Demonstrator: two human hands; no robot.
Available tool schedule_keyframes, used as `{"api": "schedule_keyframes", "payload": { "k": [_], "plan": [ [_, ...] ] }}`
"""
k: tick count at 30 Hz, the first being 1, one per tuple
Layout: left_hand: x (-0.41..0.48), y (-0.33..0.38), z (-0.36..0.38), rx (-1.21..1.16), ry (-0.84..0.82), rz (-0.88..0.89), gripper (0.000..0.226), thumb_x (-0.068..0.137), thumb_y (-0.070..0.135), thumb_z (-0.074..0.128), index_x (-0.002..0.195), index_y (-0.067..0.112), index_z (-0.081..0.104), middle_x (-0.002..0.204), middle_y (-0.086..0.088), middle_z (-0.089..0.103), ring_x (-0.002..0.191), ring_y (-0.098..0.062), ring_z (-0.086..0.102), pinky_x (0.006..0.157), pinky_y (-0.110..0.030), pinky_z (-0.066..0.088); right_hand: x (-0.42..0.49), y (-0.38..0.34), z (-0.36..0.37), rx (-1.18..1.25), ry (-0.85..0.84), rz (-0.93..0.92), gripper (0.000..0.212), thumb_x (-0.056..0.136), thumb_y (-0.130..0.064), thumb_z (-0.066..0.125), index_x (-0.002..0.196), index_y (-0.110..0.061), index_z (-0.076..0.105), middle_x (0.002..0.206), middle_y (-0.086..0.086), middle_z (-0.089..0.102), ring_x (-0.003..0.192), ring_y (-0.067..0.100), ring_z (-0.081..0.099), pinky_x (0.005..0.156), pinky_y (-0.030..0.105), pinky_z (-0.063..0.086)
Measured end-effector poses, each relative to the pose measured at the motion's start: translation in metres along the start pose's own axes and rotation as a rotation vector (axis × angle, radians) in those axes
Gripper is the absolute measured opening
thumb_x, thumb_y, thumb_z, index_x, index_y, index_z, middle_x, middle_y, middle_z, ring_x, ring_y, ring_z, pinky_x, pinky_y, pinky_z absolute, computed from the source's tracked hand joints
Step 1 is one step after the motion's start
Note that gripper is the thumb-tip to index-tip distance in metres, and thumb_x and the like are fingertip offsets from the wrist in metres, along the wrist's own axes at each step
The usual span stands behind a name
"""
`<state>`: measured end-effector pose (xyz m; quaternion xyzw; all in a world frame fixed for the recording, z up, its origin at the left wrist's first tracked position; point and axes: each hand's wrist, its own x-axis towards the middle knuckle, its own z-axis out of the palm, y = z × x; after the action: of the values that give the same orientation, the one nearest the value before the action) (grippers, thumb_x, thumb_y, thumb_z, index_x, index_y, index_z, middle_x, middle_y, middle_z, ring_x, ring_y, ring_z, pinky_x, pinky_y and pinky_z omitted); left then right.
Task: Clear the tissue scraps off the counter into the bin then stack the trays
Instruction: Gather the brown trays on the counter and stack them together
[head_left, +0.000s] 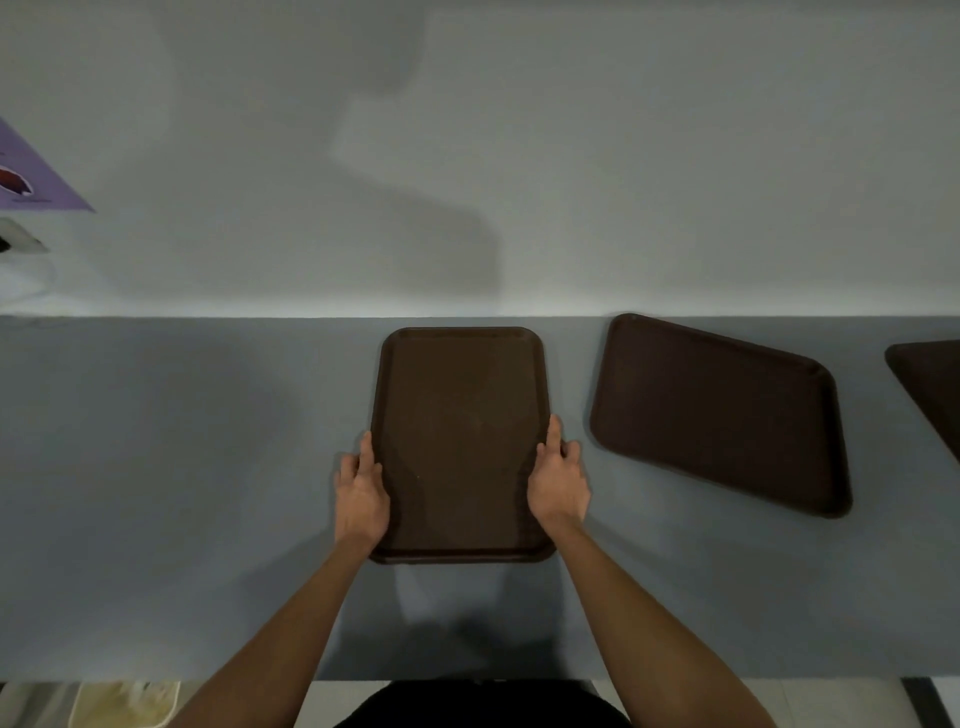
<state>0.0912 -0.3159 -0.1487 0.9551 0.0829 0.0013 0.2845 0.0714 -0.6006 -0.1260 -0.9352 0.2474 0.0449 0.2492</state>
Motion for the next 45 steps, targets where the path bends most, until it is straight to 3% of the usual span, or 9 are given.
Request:
{"api": "schedule_keyframes", "payload": {
  "k": [4, 7, 11, 16, 21, 25, 32, 37, 45],
  "plan": [
    [-0.005, 0.021, -0.016, 0.03, 0.081, 0.019, 0.057, 0.098, 0.015, 0.063, 0.151, 0.006, 0.043, 0.135, -0.022, 0.048, 0.121, -0.045, 0.043, 0.105, -0.06, 0.041, -0.001, 0.019, -0.029, 0.092, -0.013, -0.031, 0.052, 0.11, -0.042, 0.04, 0.161, -0.033, 0.031, 0.141, 0.01, 0.049, 0.123, 0.037, 0.059, 0.098, 0.049, 0.052],
    [-0.008, 0.055, -0.025, -0.08, 0.078, 0.081, 0.05, 0.098, 0.009, 0.064, 0.145, 0.004, 0.049, 0.137, -0.02, 0.052, 0.129, -0.039, 0.041, 0.113, -0.052, 0.035, -0.004, 0.055, -0.048, 0.213, 0.1, -0.051, 0.04, 0.108, -0.034, 0.05, 0.148, -0.027, 0.049, 0.13, 0.01, 0.06, 0.115, 0.034, 0.063, 0.093, 0.042, 0.052],
    [-0.013, 0.109, -0.022, -0.191, 0.024, 0.174, 0.042, 0.099, 0.013, 0.062, 0.141, 0.017, 0.055, 0.136, -0.003, 0.06, 0.126, -0.024, 0.055, 0.111, -0.045, 0.046, -0.002, 0.115, -0.087, 0.251, 0.245, -0.014, 0.03, 0.105, -0.03, 0.056, 0.135, -0.029, 0.058, 0.119, 0.007, 0.068, 0.106, 0.032, 0.066, 0.086, 0.04, 0.054],
    [-0.016, 0.191, 0.004, -0.341, -0.077, 0.225, 0.036, 0.1, 0.012, 0.063, 0.135, 0.016, 0.06, 0.124, 0.003, 0.067, 0.113, -0.009, 0.065, 0.101, -0.028, 0.053, 0.019, 0.195, -0.147, 0.279, 0.36, -0.025, 0.027, 0.104, -0.026, 0.058, 0.131, -0.025, 0.059, 0.103, -0.002, 0.066, 0.105, 0.027, 0.064, 0.09, 0.041, 0.055],
    [-0.018, 0.268, 0.056, -0.413, -0.186, 0.186, 0.035, 0.098, 0.011, 0.066, 0.133, 0.016, 0.06, 0.117, 0.001, 0.07, 0.109, -0.007, 0.067, 0.097, -0.02, 0.051, 0.052, 0.274, -0.2, 0.277, 0.432, 0.046, 0.027, 0.103, -0.025, 0.059, 0.13, -0.021, 0.059, 0.109, 0.005, 0.064, 0.1, 0.032, 0.066, 0.089, 0.046, 0.057],
    [-0.012, 0.305, 0.103, -0.36, -0.249, 0.098, 0.038, 0.097, 0.016, 0.067, 0.134, 0.013, 0.058, 0.119, -0.004, 0.069, 0.113, -0.021, 0.067, 0.108, -0.035, 0.049, 0.079, 0.33, -0.223, 0.286, 0.408, 0.189, 0.03, 0.103, -0.024, 0.059, 0.131, -0.015, 0.058, 0.125, 0.015, 0.06, 0.108, 0.039, 0.065, 0.095, 0.049, 0.054],
    [-0.001, 0.339, 0.154, -0.217, -0.347, -0.138, 0.055, 0.1, 0.023, 0.063, 0.151, 0.007, 0.046, 0.145, -0.015, 0.059, 0.133, -0.035, 0.056, 0.112, -0.04, 0.042, 0.103, 0.376, -0.217, 0.244, 0.209, 0.338, 0.038, 0.105, -0.029, 0.058, 0.136, -0.009, 0.052, 0.132, 0.025, 0.058, 0.118, 0.049, 0.06, 0.096, 0.054, 0.051],
    [0.004, 0.329, 0.179, -0.076, -0.396, -0.19, 0.046, 0.1, 0.036, 0.059, 0.136, 0.006, 0.06, 0.133, -0.019, 0.061, 0.117, -0.038, 0.063, 0.102, -0.046, 0.054, 0.089, 0.376, -0.187, 0.045, 0.243, 0.291, 0.041, 0.107, -0.031, 0.051, 0.14, -0.007, 0.045, 0.13, 0.025, 0.049, 0.09, 0.053, 0.066, 0.073, 0.056, 0.054],
    [-0.03, 0.341, 0.14, -0.213, -0.253, -0.096, 0.024, 0.108, 0.033, 0.051, 0.105, 0.01, 0.059, 0.1, -0.007, 0.067, 0.095, -0.03, 0.066, 0.078, -0.036, 0.047, 0.091, 0.393, -0.187, 0.178, 0.299, 0.299, 0.029, 0.108, -0.021, 0.051, 0.131, -0.003, 0.054, 0.131, 0.022, 0.051, 0.094, 0.049, 0.064, 0.08, 0.057, 0.052]
  ]
}}
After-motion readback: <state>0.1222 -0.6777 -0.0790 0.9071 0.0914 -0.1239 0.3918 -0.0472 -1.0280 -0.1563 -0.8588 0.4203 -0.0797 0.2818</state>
